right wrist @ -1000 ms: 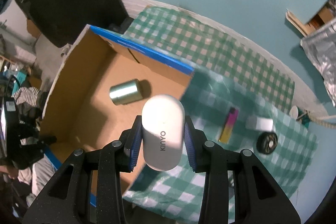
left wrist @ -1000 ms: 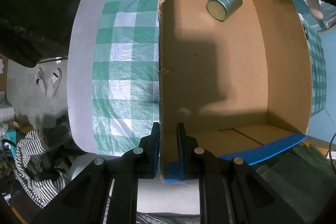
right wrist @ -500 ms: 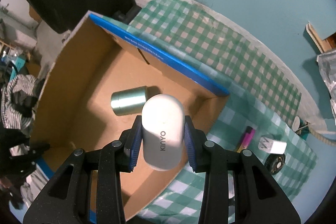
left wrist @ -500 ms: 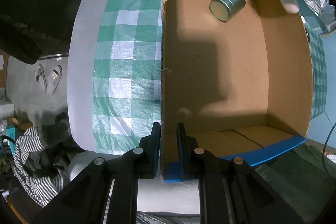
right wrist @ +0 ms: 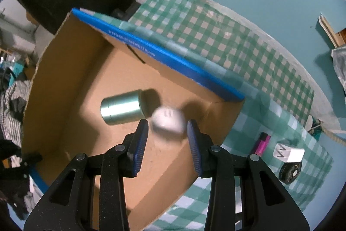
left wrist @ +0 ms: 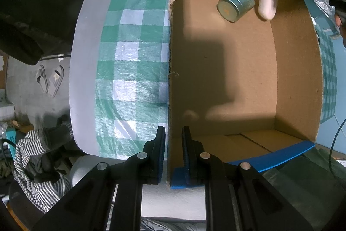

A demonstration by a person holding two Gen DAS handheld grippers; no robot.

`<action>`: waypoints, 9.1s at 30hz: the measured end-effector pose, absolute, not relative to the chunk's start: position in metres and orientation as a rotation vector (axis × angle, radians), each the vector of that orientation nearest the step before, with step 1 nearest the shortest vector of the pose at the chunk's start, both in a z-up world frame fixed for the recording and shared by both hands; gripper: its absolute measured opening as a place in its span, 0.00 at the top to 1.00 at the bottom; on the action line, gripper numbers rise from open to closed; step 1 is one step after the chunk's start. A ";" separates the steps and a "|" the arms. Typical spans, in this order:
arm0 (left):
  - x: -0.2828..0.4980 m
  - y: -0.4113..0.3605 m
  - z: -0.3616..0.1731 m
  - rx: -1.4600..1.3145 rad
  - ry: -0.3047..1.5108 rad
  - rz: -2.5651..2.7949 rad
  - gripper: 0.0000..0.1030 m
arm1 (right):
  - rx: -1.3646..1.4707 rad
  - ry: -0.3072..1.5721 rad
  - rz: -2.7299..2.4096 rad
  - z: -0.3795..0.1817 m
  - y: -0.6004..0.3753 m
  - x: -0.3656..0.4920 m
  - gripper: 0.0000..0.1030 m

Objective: Organize rigid objects
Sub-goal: 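Carry the white case with the right gripper into the box beside the tin, then release the white case and move the right gripper back to the table, then grasp the grey rectangular charger with the right gripper, then carry the grey charger with the right gripper toward the box, then lower the grey charger beside the tin and open the right gripper, then move the right gripper back over the table to the PASA case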

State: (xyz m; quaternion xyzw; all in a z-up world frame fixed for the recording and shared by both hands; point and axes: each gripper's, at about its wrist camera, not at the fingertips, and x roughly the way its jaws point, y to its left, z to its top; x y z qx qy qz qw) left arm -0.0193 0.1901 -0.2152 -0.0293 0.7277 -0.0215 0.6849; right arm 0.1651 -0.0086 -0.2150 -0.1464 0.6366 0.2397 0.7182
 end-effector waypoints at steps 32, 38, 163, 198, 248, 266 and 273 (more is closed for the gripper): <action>-0.016 0.178 -0.201 -0.026 1.607 -0.062 0.85 | -0.250 1.290 0.534 -0.132 -0.041 0.137 0.43; -0.017 0.176 -0.200 -0.010 1.608 -0.061 0.85 | -0.248 1.268 0.495 -0.116 -0.059 0.124 0.43; -0.025 0.181 -0.207 -0.006 1.625 -0.044 0.85 | -0.340 1.353 0.581 -0.145 -0.048 0.109 0.61; -0.022 0.184 -0.210 -0.006 1.636 -0.044 0.85 | -0.632 1.439 0.686 -0.222 0.011 0.102 0.62; -0.019 0.174 -0.207 0.022 1.632 -0.057 0.85 | -0.097 1.568 0.268 -0.204 -0.204 0.128 0.32; -0.017 0.173 -0.206 0.021 1.646 -0.053 0.85 | 0.167 1.689 0.122 -0.263 -0.231 0.121 0.24; -0.017 0.173 -0.206 0.020 1.648 -0.053 0.85 | 0.227 1.703 0.084 -0.282 -0.235 0.125 0.23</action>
